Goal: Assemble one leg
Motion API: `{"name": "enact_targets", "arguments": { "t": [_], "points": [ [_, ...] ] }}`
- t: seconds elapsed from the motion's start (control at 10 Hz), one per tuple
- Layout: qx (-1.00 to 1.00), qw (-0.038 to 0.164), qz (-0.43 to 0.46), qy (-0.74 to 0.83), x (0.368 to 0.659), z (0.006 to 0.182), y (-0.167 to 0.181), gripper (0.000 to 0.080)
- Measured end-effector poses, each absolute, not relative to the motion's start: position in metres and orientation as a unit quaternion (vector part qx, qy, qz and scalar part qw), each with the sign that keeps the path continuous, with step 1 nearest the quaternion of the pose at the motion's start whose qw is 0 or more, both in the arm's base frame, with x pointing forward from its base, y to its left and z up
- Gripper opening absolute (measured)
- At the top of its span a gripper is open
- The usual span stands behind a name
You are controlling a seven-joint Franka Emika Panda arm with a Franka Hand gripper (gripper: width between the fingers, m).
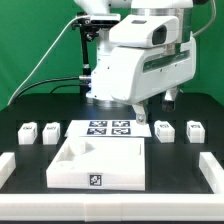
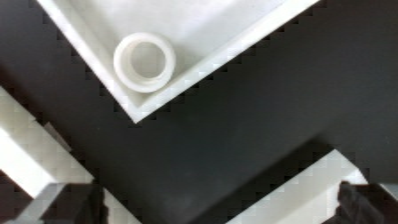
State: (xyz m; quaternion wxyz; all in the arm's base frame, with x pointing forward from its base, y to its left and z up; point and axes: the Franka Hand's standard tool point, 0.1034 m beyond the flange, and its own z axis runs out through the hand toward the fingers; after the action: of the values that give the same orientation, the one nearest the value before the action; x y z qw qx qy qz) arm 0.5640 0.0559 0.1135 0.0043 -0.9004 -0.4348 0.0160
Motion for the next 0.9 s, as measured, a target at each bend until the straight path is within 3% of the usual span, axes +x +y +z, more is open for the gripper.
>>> {"name": "enact_targets", "arguments": {
  "t": [0.9],
  "points": [
    [-0.896, 0.003, 0.013, -0.444, 0.5617, 0.1126, 0.0541, 0.065]
  ]
}}
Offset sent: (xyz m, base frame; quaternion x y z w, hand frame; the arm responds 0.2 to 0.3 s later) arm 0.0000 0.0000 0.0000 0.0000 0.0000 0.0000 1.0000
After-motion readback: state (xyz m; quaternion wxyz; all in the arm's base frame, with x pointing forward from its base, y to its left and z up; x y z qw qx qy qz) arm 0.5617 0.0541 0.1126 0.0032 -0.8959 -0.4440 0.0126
